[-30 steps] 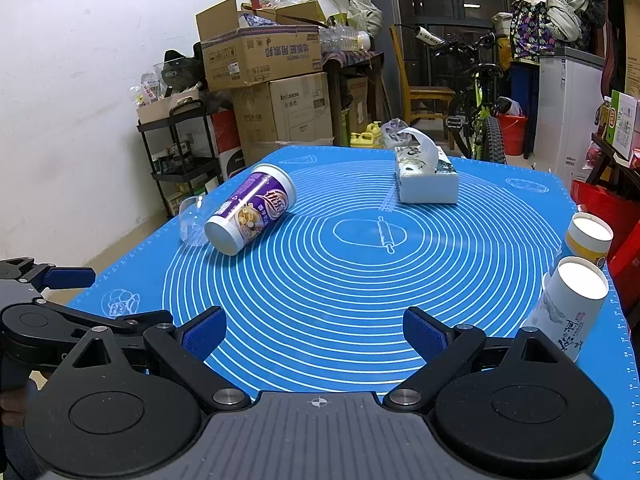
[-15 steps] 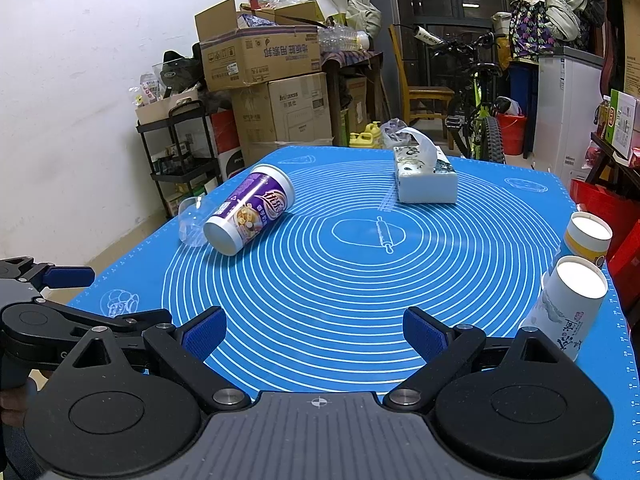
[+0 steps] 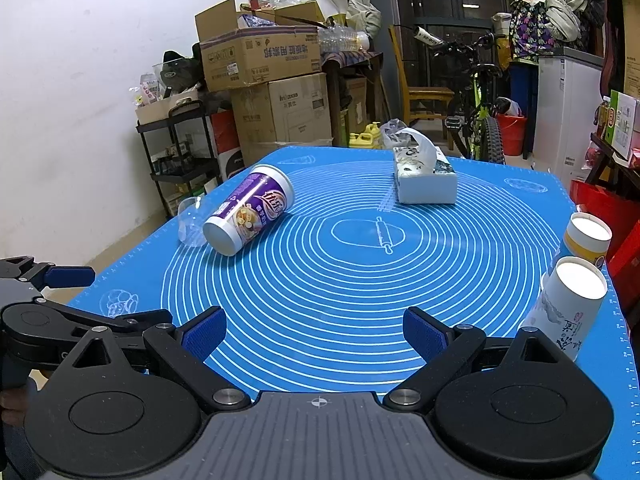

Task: Flip cup upside down
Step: 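Move the left gripper to the lying purple cup and close around it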

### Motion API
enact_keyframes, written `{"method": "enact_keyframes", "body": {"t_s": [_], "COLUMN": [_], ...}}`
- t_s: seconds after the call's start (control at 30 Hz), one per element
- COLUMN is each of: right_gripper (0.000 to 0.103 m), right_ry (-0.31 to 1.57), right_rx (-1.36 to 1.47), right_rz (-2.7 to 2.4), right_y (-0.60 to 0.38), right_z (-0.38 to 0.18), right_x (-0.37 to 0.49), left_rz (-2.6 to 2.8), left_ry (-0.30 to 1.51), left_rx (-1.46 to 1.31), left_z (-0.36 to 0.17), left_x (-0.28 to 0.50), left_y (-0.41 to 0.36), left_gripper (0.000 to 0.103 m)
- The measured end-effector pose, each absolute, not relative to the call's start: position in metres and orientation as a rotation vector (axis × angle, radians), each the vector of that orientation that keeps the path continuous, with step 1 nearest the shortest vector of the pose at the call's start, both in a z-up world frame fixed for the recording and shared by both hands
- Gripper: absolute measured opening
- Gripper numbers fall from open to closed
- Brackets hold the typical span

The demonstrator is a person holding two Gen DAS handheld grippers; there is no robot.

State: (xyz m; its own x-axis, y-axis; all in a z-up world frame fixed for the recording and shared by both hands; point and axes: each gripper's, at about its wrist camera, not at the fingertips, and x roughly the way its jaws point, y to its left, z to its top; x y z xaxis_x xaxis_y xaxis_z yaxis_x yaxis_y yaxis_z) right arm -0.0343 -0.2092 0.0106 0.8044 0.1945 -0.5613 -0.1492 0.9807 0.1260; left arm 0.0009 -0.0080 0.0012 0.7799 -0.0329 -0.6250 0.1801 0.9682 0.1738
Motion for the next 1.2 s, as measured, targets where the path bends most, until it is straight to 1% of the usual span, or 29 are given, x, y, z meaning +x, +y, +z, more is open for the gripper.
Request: {"method": "enact_keyframes", "body": {"t_s": [0.53, 0.97, 1.2], "right_gripper": [0.095, 0.095, 0.095], "right_ry": [0.613, 0.609, 0.608], "right_rx": [0.072, 0.086, 0.094], "right_rz": [0.168, 0.112, 0.079], "right_y": [-0.214, -0.228, -0.236], "right_z": [0.011, 0.007, -0.001], "right_x": [-0.028, 0.006, 0.028], "left_rz": [-0.126, -0.040, -0.012], "left_ry": [0.640, 0.546, 0.540], "left_rx": [0.236, 0.245, 0.278], "left_z": [0.003, -0.007, -0.023], "left_x": [0.018, 0.103, 0.141], "left_y": [-0.009, -0.016, -0.024], "left_gripper": [0.100, 0.100, 0.099]}}
